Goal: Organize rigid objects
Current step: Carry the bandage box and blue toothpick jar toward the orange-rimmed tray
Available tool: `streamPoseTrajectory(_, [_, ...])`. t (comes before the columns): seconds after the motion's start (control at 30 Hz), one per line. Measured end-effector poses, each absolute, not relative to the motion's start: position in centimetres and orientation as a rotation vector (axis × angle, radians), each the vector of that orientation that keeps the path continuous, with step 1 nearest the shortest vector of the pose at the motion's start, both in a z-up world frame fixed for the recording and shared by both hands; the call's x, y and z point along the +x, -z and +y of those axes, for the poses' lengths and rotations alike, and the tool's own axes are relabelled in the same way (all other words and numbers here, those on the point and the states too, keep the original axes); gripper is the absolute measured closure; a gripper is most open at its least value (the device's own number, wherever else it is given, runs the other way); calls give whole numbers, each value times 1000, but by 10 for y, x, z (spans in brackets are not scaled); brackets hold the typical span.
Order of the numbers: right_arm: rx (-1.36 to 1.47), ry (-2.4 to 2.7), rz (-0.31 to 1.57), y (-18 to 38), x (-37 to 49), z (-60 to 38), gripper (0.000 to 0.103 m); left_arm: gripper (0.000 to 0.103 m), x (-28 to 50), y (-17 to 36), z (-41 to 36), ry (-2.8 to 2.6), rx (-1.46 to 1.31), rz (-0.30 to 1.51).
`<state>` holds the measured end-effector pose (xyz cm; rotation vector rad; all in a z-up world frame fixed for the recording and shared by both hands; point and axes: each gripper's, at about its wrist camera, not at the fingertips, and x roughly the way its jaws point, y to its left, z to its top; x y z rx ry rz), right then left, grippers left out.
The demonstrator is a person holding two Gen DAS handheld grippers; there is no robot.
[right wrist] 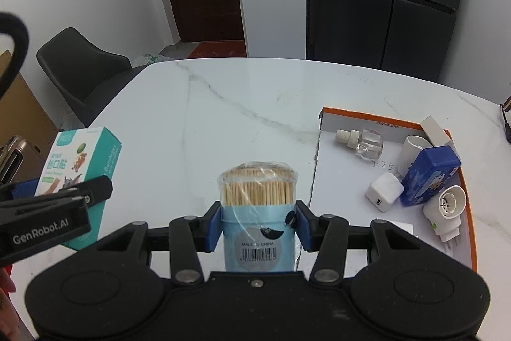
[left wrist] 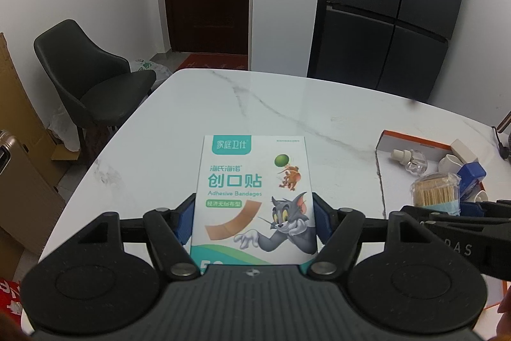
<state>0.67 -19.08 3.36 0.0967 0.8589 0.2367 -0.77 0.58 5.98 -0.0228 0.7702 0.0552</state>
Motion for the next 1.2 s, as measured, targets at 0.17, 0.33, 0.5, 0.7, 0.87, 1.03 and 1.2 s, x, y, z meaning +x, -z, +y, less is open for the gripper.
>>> streamPoseTrajectory(0.17, [99, -238, 853, -36, 2, -195, 46, 32, -10, -61, -1, -46, -22, 762])
streamPoseTrajectory(0.33, [105, -227, 849, -38, -3, -204, 46, 32, -15, -62, -10, -30, -15, 762])
streamPoseTrajectory(0.5, [115, -212, 850, -38, -10, -214, 46, 32, -19, -61, -21, -10, -7, 762])
streamPoseTrajectory(0.7, [125, -189, 853, -36, -19, -228, 46, 32, -24, -60, -34, 18, 1, 767])
streamPoseTrajectory(0.87, [136, -168, 857, -34, -26, -241, 46, 32, -27, -59, -42, 34, 8, 768])
streamPoseTrajectory(1.03, [146, -148, 863, -33, -32, -252, 46, 32, -30, -57, -53, 54, 17, 771])
streamPoseTrajectory(1.2, [155, -133, 864, -32, -36, -262, 46, 32, -32, -57, -61, 70, 23, 770])
